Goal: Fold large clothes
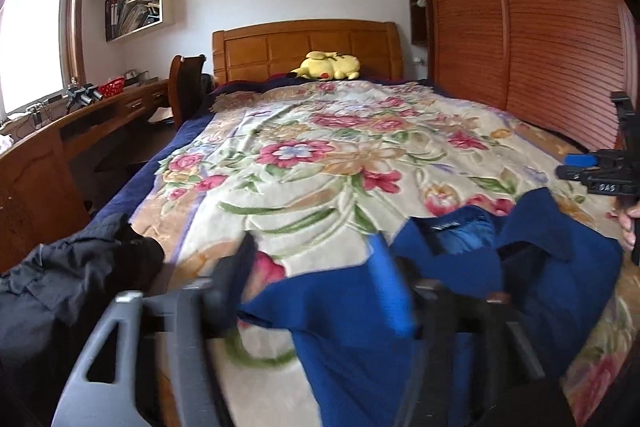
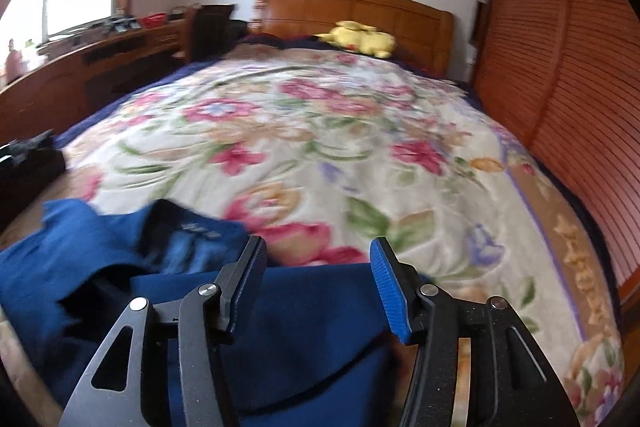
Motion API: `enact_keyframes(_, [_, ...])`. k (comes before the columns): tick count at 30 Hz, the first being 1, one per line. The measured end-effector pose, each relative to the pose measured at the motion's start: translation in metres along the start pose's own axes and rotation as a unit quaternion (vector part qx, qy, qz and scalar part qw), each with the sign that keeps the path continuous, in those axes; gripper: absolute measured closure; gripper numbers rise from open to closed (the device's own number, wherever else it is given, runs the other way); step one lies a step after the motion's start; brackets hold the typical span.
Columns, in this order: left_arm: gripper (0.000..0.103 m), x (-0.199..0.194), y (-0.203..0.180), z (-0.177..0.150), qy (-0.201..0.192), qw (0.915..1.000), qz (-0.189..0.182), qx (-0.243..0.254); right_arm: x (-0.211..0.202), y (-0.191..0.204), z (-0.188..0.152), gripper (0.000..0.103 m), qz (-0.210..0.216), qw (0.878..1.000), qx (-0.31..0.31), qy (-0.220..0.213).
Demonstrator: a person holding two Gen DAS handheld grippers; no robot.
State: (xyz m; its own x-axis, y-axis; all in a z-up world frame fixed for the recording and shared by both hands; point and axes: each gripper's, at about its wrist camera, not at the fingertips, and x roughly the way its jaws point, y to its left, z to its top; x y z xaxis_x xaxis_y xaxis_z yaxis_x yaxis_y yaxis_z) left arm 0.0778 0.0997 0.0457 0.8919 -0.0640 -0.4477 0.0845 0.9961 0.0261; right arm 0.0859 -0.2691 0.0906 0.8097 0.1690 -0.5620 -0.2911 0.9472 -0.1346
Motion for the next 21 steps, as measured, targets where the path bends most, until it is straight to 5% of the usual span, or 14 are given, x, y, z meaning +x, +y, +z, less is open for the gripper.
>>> enact_keyframes(11, [0.022, -0.022, 0.000, -0.048, 0.017, 0.9985, -0.033, -0.041, -0.028, 0.090, -0.030, 0.047, 0.125, 0.988, -0.088, 0.020])
enact_keyframes(21, [0.022, -0.023, 0.011, -0.069, 0.030, 0.9973, -0.050, -0.045, -0.002, 0.121, -0.043, 0.047, 0.147, 0.975, -0.141, 0.087])
